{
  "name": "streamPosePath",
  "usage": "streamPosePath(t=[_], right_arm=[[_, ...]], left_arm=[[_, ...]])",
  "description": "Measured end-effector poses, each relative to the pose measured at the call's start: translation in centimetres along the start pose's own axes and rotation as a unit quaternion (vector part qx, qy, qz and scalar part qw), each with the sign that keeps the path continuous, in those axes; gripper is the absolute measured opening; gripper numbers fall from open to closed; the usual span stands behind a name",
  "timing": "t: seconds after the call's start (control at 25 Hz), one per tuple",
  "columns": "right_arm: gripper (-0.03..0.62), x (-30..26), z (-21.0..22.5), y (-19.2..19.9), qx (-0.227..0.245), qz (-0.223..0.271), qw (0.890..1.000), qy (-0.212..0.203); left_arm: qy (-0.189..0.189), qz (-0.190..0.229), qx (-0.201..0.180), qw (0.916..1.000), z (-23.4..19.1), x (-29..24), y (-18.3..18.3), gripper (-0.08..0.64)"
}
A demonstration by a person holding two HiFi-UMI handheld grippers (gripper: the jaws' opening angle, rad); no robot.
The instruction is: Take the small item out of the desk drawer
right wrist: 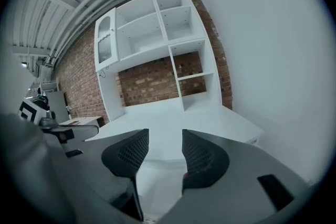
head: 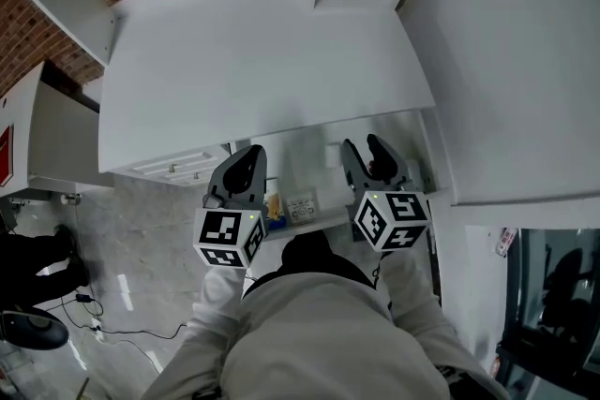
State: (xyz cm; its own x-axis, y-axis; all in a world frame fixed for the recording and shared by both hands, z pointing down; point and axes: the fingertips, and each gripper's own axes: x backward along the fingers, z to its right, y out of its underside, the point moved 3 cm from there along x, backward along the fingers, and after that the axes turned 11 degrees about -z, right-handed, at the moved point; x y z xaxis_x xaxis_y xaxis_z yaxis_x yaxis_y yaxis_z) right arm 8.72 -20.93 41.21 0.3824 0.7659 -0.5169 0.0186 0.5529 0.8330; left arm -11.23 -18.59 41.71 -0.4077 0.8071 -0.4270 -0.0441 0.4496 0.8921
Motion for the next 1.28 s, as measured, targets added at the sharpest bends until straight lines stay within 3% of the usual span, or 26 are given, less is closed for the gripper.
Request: streamPosePath(t=[0.72, 1.28], right_arm=[[0.216, -9.1, 3.5, 8.1, -0.017, -0.165, 0.986, -0.005], [0.241, -14.2, 5.7, 15.3, -0.020, -0.289, 0.957, 0.023]], left_arm=[[-0.029, -0.034, 0.020, 0.9988, -1.5, -3.0, 0.6, 0.023], [-0.052, -0.048, 0.033, 0.9969, -2.6, -3.6, 1.5, 0.023]])
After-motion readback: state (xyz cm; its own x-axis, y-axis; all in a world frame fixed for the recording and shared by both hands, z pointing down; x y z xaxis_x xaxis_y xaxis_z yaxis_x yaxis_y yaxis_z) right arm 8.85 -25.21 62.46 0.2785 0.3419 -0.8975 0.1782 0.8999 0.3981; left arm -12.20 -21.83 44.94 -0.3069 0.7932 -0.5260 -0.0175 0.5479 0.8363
